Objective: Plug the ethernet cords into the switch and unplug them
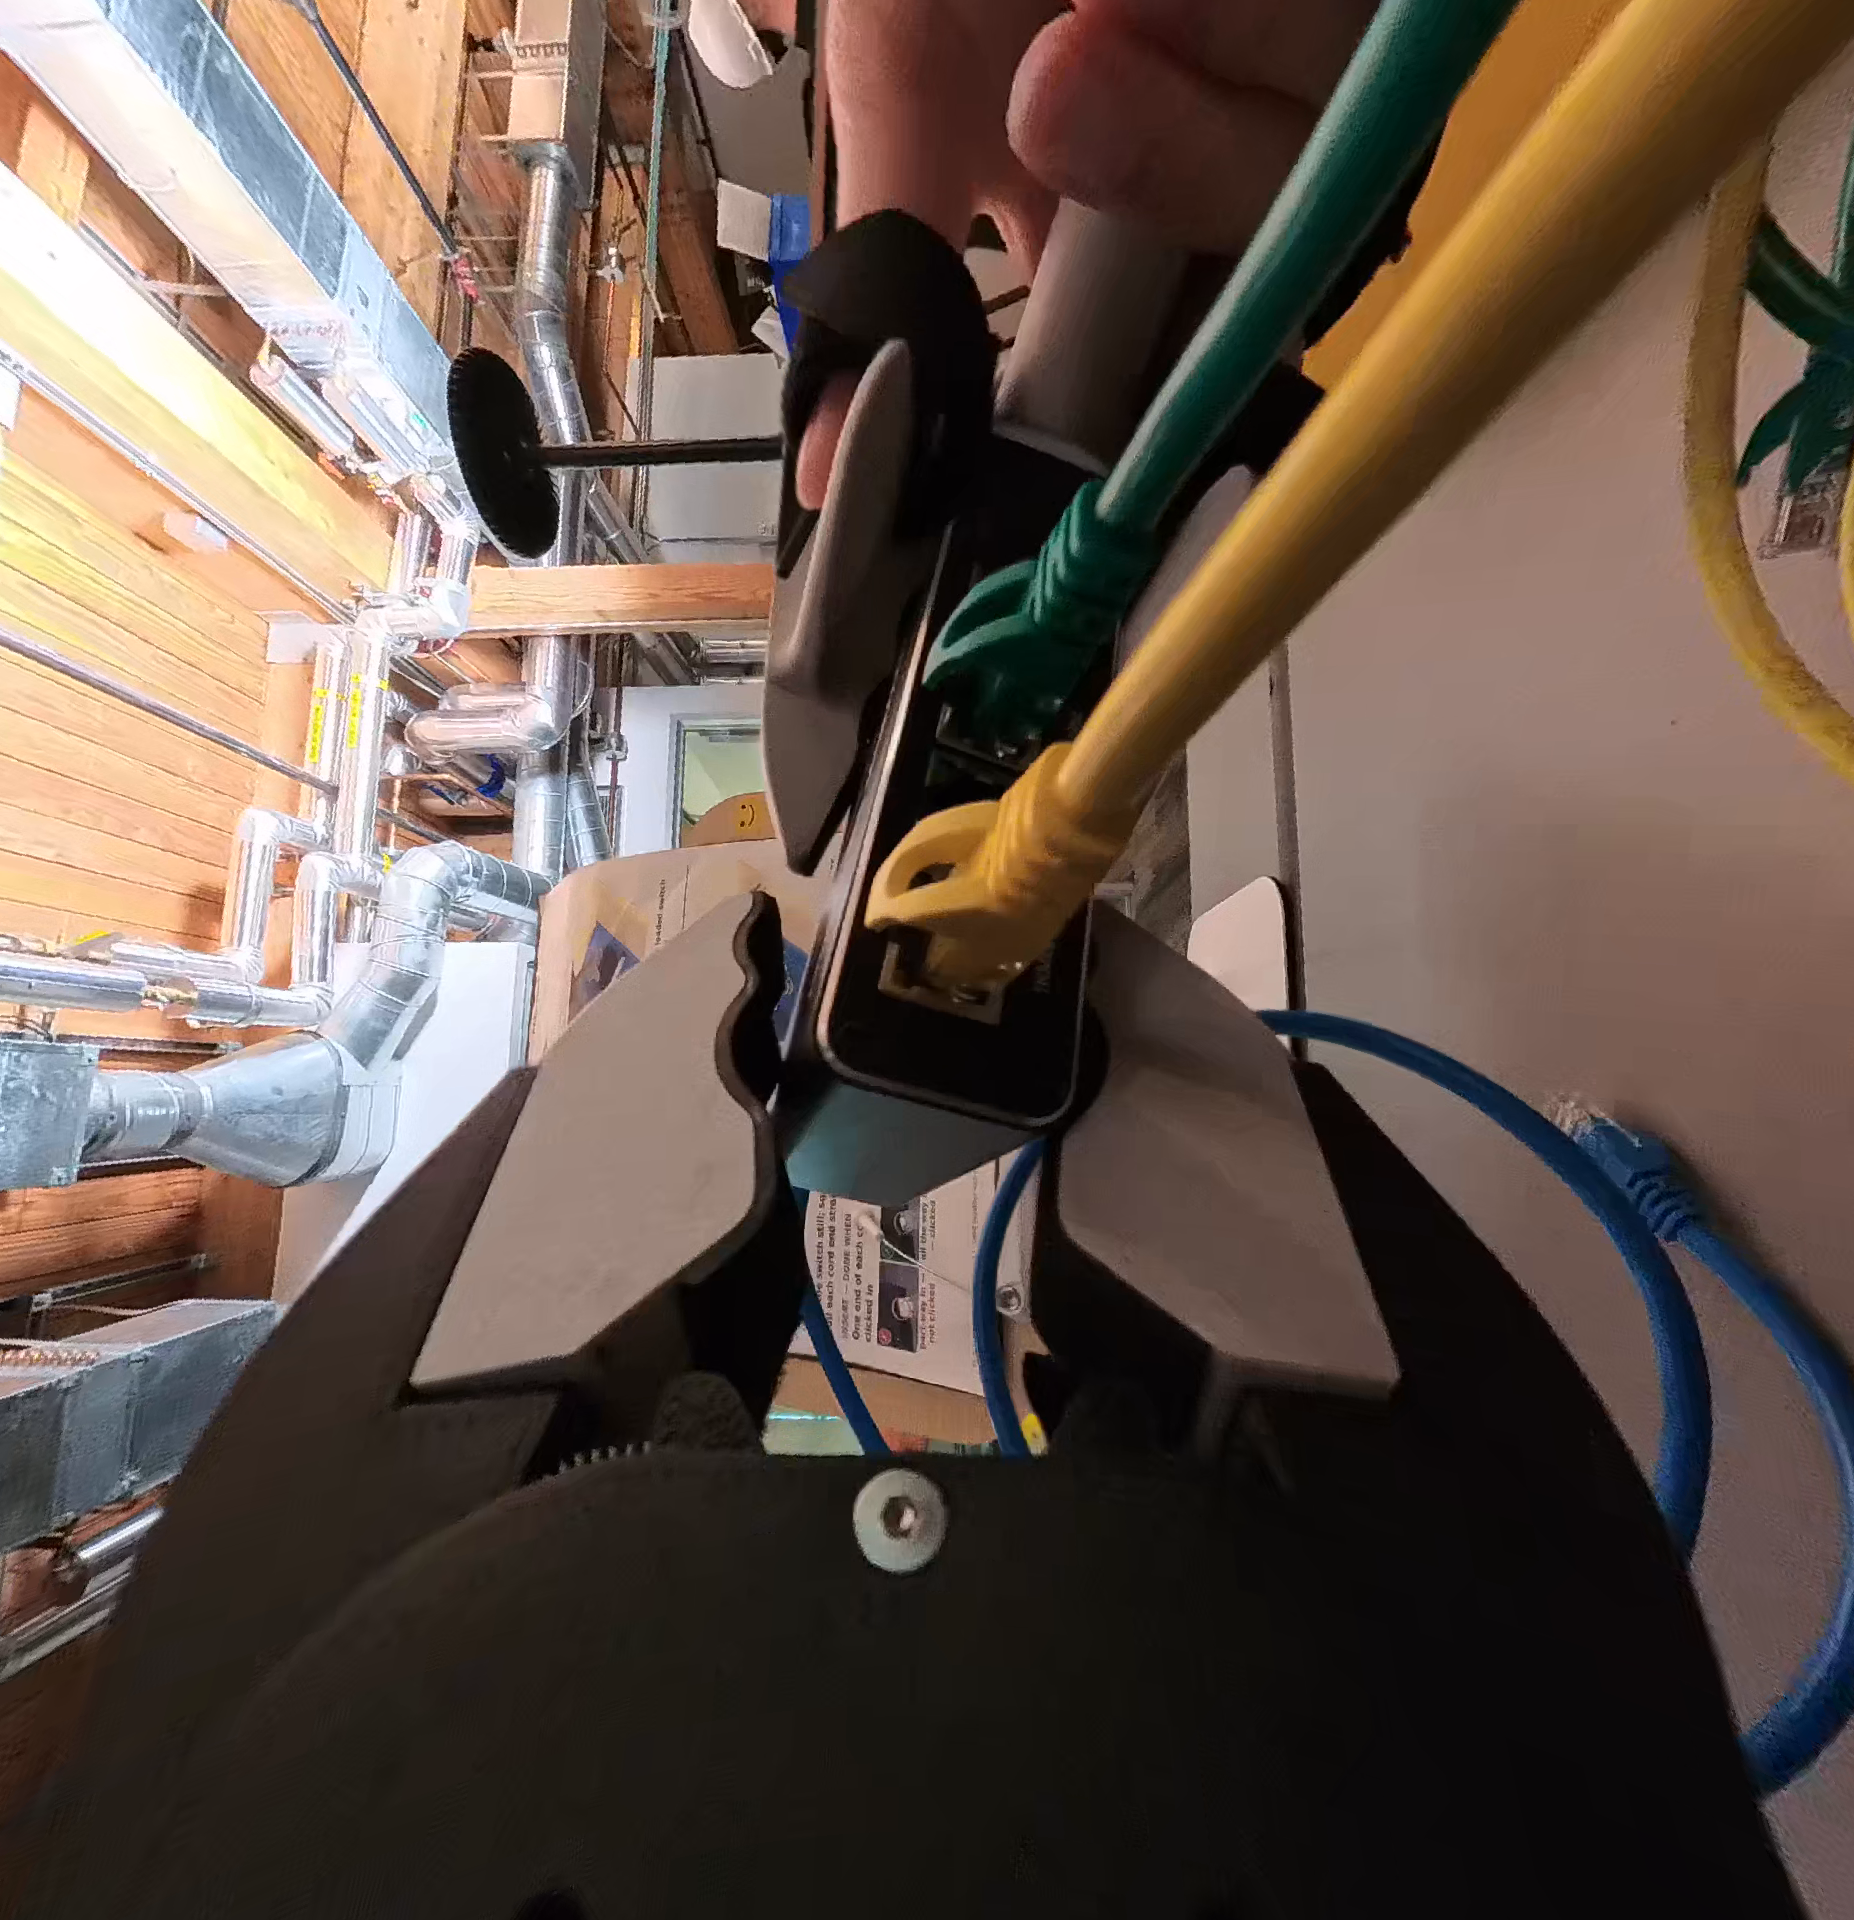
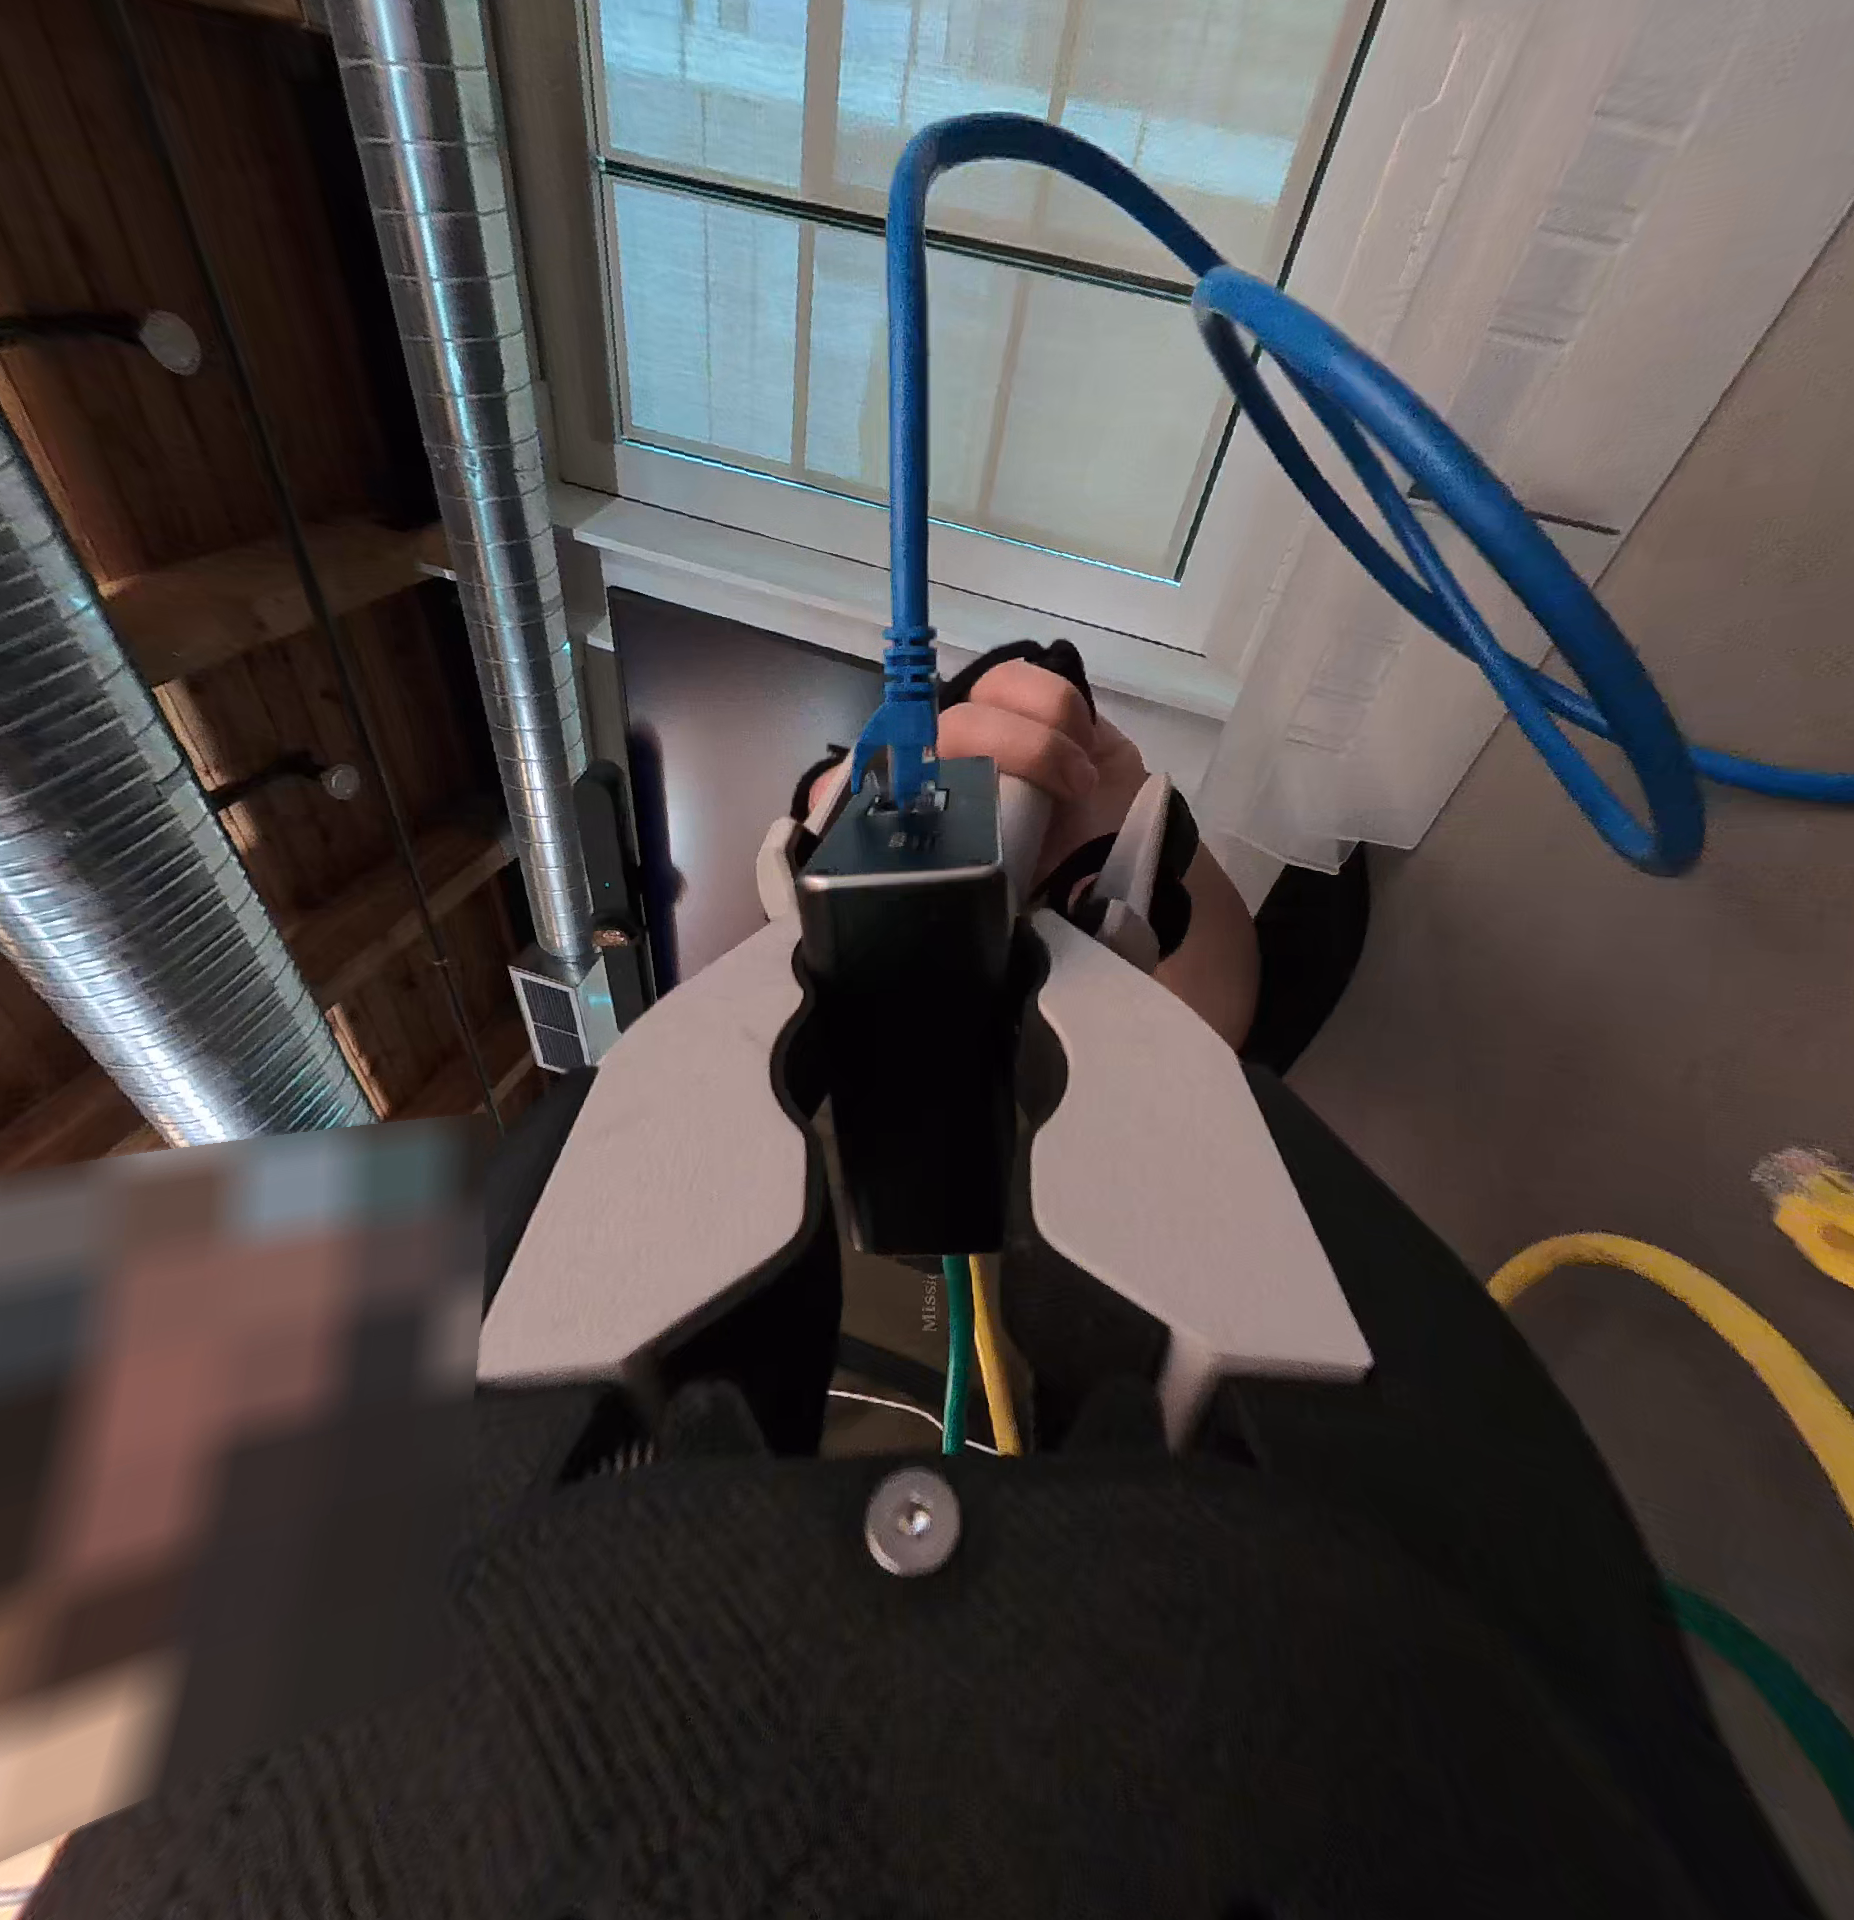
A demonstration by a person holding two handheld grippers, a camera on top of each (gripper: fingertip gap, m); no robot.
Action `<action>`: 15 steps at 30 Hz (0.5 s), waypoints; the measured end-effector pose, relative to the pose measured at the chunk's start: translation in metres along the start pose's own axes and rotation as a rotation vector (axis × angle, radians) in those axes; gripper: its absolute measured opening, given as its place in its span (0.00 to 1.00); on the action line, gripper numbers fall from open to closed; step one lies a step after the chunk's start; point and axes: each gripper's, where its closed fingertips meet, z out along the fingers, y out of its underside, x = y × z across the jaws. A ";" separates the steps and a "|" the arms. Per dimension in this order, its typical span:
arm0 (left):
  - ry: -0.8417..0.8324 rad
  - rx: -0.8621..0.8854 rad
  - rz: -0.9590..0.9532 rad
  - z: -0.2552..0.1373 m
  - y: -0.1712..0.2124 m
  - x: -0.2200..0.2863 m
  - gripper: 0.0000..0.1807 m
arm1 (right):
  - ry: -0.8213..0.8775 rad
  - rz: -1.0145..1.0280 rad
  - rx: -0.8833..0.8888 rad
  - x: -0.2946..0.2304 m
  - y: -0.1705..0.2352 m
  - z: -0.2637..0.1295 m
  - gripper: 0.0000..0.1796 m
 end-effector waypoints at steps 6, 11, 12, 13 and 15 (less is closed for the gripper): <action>-0.016 -0.030 0.067 0.007 -0.005 0.009 0.30 | 0.056 -0.012 -0.019 0.007 0.000 -0.004 0.17; -0.032 -0.046 0.059 0.005 -0.004 0.000 0.27 | 0.085 -0.099 -0.060 -0.002 0.002 -0.004 0.18; -0.024 -0.051 0.050 0.005 -0.002 -0.001 0.27 | 0.116 -0.117 -0.062 -0.001 0.001 -0.006 0.19; -0.031 -0.054 0.044 0.003 0.001 -0.004 0.25 | 0.162 -0.133 -0.062 0.001 0.000 -0.009 0.20; -0.022 -0.062 0.020 0.002 0.007 -0.007 0.24 | 0.245 -0.190 -0.021 0.001 -0.008 -0.019 0.23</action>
